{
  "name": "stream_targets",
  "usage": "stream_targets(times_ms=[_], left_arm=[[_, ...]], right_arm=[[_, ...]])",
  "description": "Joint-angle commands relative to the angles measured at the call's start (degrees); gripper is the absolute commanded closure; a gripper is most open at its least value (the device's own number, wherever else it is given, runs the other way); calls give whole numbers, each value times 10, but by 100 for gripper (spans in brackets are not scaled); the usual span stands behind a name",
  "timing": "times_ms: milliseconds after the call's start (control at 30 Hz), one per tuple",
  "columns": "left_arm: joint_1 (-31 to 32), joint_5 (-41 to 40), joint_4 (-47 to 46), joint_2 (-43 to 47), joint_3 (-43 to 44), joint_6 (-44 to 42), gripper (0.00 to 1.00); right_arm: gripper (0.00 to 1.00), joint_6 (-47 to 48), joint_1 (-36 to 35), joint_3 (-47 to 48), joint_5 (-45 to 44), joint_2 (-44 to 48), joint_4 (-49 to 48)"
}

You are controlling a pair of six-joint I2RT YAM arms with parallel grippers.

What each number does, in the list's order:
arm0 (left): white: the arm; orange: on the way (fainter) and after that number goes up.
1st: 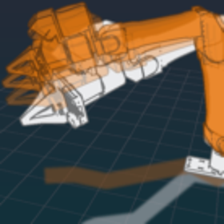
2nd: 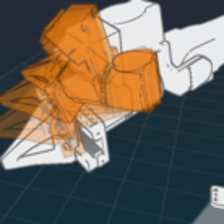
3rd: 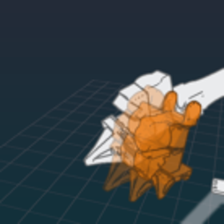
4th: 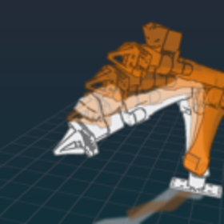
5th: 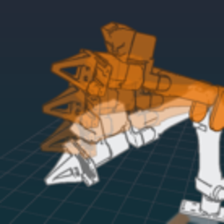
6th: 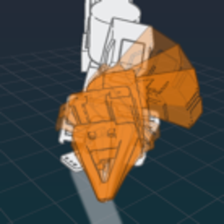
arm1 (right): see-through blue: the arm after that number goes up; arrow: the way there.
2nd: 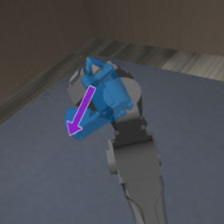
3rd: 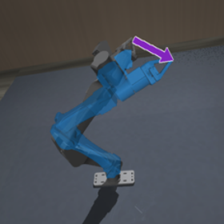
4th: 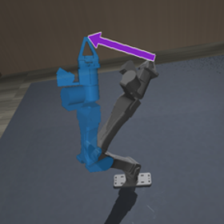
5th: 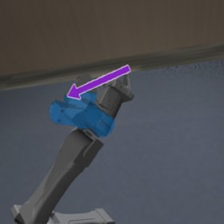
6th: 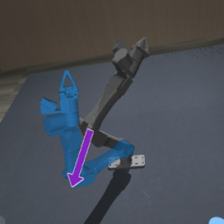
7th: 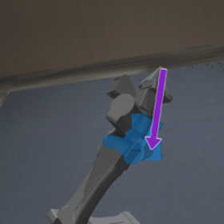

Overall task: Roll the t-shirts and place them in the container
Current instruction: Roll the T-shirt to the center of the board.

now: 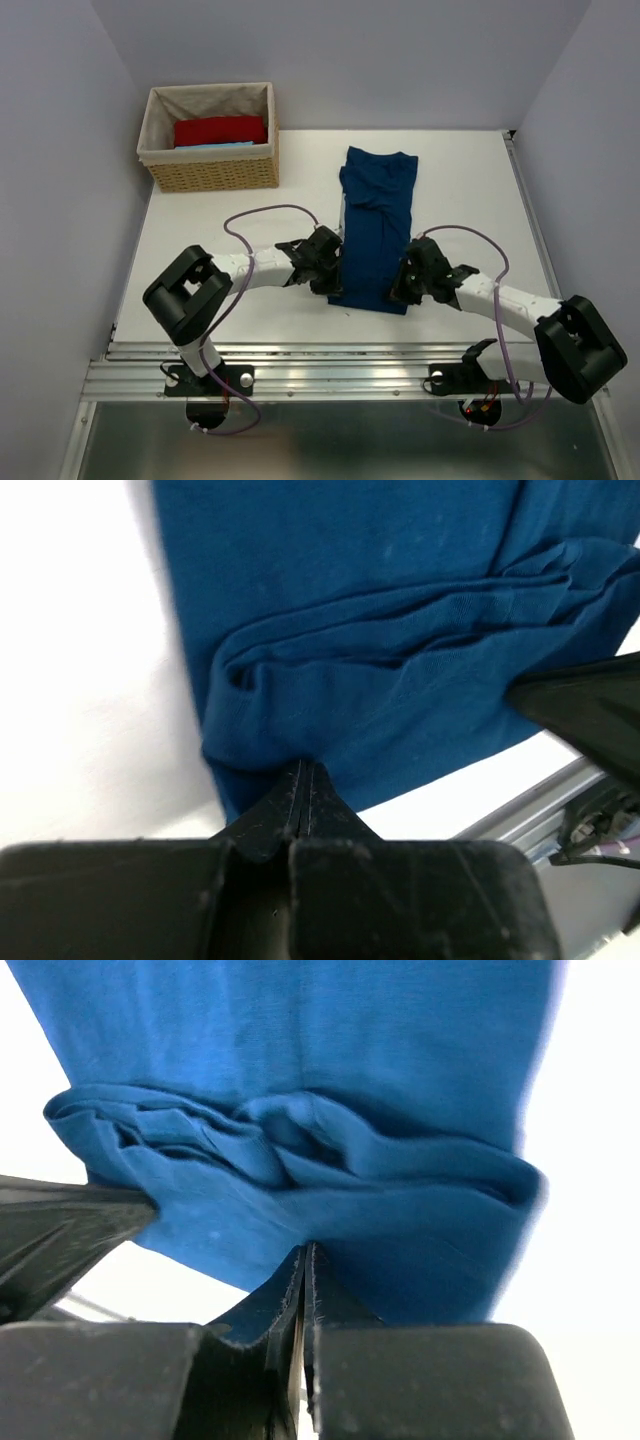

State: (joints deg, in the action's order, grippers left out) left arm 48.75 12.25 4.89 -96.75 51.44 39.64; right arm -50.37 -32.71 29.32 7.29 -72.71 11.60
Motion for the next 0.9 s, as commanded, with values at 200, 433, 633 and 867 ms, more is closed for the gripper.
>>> stream_targets(times_ms=[200,433,633,867], left_arm=[[-4,-90,78,136,5,-10,90],[-17,-67,32,152,-74,32,25],[-20,-29,-37,149,-131,82,33],[-23,-26,-66,119,-137,94,51]], right_arm=[[70,-12,-3,36,-154,157,156],[43,-94,-3,-44,-115,236,167],[42,-125,-3,-89,-102,261,154],[46,-128,-3,-110,-82,219,101]])
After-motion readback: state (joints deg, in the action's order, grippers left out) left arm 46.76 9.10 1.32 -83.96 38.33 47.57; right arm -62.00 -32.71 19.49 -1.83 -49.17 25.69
